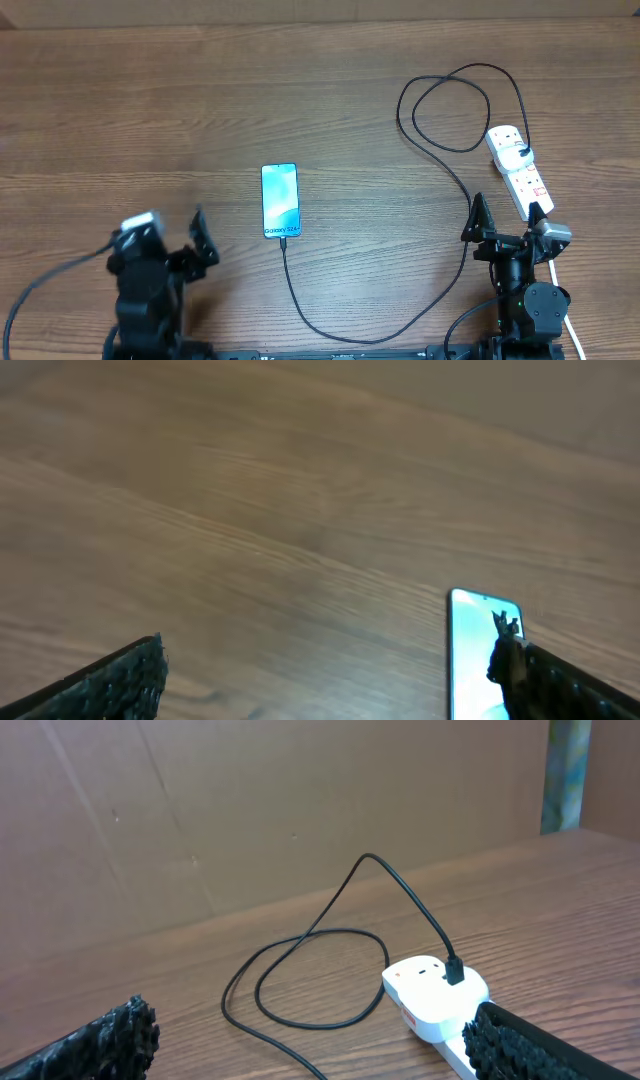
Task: Plug charger to phone and switch on socket
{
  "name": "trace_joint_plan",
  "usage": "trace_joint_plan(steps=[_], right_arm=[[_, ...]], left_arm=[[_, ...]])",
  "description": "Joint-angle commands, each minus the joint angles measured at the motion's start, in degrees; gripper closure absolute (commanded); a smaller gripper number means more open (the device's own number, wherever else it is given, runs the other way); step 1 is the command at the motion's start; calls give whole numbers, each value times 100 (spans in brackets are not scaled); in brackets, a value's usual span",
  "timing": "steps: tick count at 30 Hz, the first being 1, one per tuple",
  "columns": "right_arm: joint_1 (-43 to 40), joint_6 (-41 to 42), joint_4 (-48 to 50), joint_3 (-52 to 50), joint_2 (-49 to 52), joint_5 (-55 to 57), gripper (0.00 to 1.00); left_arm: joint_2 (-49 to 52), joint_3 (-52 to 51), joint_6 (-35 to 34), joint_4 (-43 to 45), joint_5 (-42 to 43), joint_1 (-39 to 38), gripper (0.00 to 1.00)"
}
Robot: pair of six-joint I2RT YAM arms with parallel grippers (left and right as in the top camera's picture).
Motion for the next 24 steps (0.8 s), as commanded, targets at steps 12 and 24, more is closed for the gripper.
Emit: trace_joint_plan(steps=[12, 24], right_arm=[[-26, -28, 11, -61, -66, -48, 0], [-26, -26, 11, -61, -66, -48, 0]], left_arm=[[-1484, -1587, -74, 2151, 1480, 841, 1], [-1700, -2975, 951, 4430, 1711, 710, 0]])
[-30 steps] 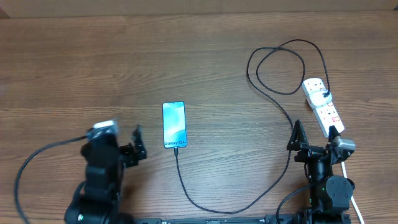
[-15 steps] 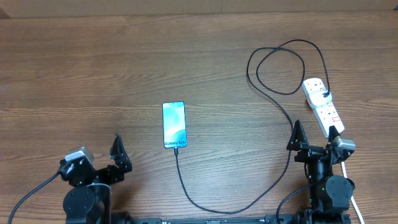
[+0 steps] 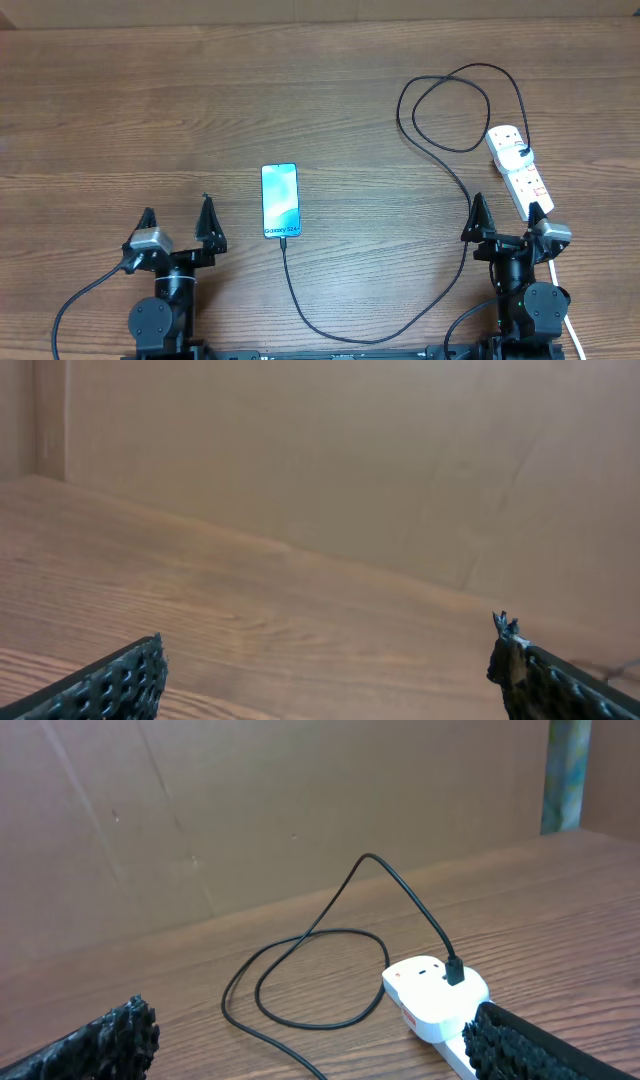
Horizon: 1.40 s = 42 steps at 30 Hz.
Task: Plug charger to phone and switch on socket
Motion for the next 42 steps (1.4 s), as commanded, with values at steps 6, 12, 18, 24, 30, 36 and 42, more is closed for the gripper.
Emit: trace_joint_plan(steps=[6, 12, 18, 24, 30, 36, 42], right_arm=[[-28, -26, 15, -61, -61, -46, 0], [-28, -26, 15, -61, -61, -46, 0], [-28, -24, 15, -61, -61, -46, 0], [-28, -24, 15, -61, -61, -46, 0], [-28, -26, 15, -61, -61, -46, 0], [-28, -24, 15, -61, -61, -46, 0], [-28, -24, 15, -61, -61, -46, 0]], left_arm=[[-92, -20, 1628, -629, 153, -308, 1], [-94, -20, 1799, -754, 140, -492, 1], [-94, -20, 1799, -758, 144, -494, 1], [-94, -20, 1794, -748, 151, -492, 1], [-94, -20, 1797, -748, 149, -492, 1], [-90, -20, 1797, -748, 149, -483, 0], [-90, -20, 1797, -748, 149, -483, 1]])
